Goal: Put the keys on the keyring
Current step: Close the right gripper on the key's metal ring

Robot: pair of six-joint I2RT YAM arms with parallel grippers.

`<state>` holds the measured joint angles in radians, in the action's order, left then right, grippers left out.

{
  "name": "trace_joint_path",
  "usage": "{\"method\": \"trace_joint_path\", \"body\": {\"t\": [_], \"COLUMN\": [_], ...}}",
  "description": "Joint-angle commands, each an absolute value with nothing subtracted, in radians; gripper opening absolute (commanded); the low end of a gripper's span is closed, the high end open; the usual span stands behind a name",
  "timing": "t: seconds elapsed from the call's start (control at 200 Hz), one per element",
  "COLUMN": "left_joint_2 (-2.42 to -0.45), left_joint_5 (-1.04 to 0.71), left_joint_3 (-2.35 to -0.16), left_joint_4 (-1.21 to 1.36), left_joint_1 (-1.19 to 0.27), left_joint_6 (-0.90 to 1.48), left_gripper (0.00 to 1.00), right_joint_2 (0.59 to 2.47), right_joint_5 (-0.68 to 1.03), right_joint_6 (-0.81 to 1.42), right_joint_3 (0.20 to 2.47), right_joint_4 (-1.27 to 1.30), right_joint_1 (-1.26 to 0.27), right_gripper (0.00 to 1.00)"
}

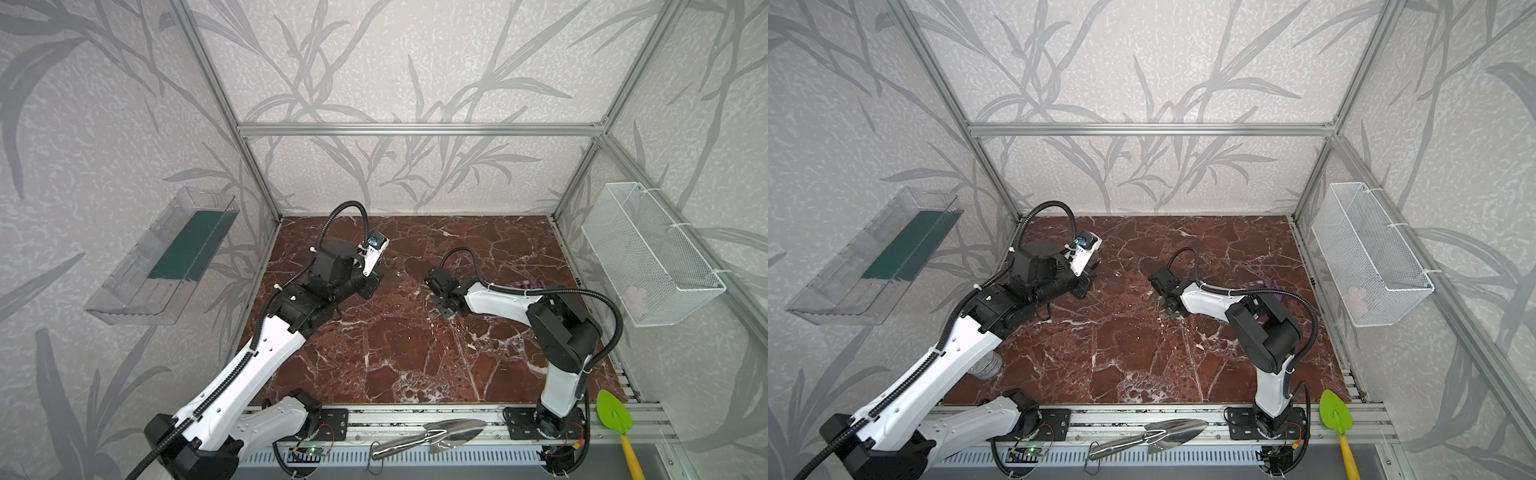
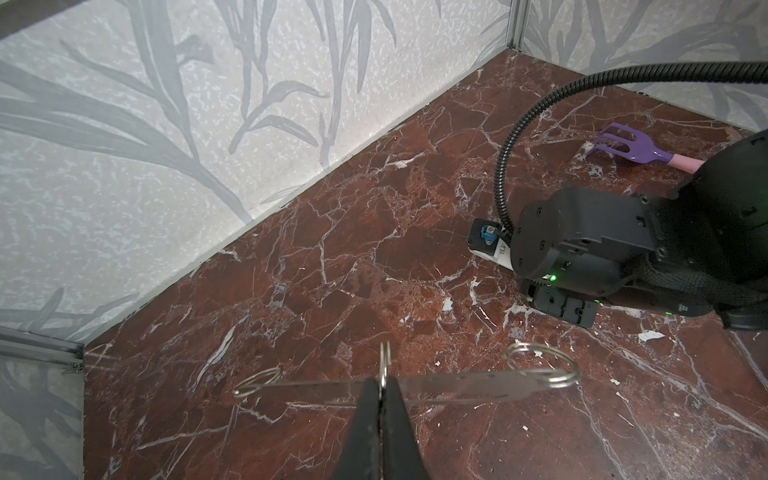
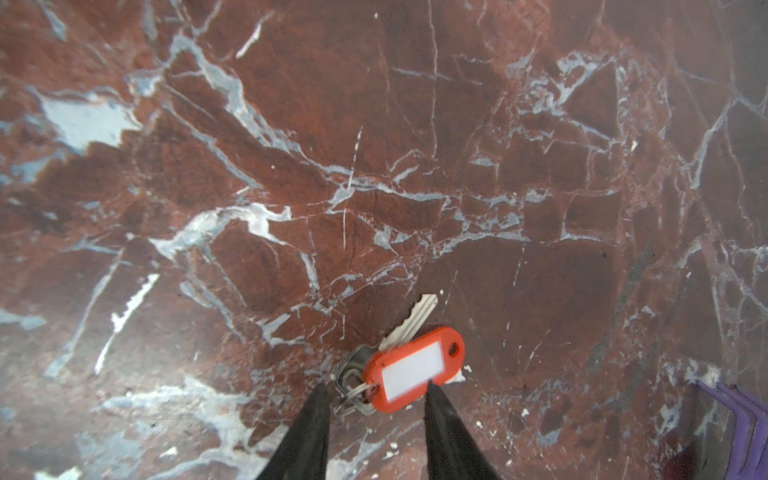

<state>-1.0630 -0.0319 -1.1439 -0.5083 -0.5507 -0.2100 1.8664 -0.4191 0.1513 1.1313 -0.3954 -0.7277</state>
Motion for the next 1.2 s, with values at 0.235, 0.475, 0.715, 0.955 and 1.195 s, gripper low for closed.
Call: {"method": "trace_joint_path", "body": {"t": [0.235, 0.475, 0.715, 0.955, 1.195], "left_joint_2": [-1.057, -1.057, -1.057, -1.056, -1.054], "left_joint_5": [-0.044, -0.045, -0.047, -0.048, -0.048], "left_joint_3": [-1.146, -1.145, -1.146, -1.146, -1.144], "left_joint_4": [-0.508, -0.509, -0.51, -0.511, -0.511], "left_joint_1": [-0.552, -0.551, -0.552, -0.551, -0.551], "left_joint_6": [-0.227, -0.227, -0.229, -0.229, -0.229], "left_gripper": [0.0, 0.0, 0.0, 0.0, 0.0], "right_joint_2": [1.873, 1.864, 1.846, 1.835, 1.815], "right_joint_5": [-0.463, -0.487, -0.494, -0.487, -0.431], "right_joint_6": [0.176, 0.183, 0.18, 0.18, 0.178], "right_joint_3": [1.109, 1.101, 1.085, 1.077, 1.055], "right_joint_4": [-0.432, -0.439, -0.432, -0.427, -0.403], "right_joint_1": [-0.735, -0.735, -0.735, -0.728, -0.71], "right_gripper": [0.37, 0.37, 0.3, 0.22, 0.15]}}
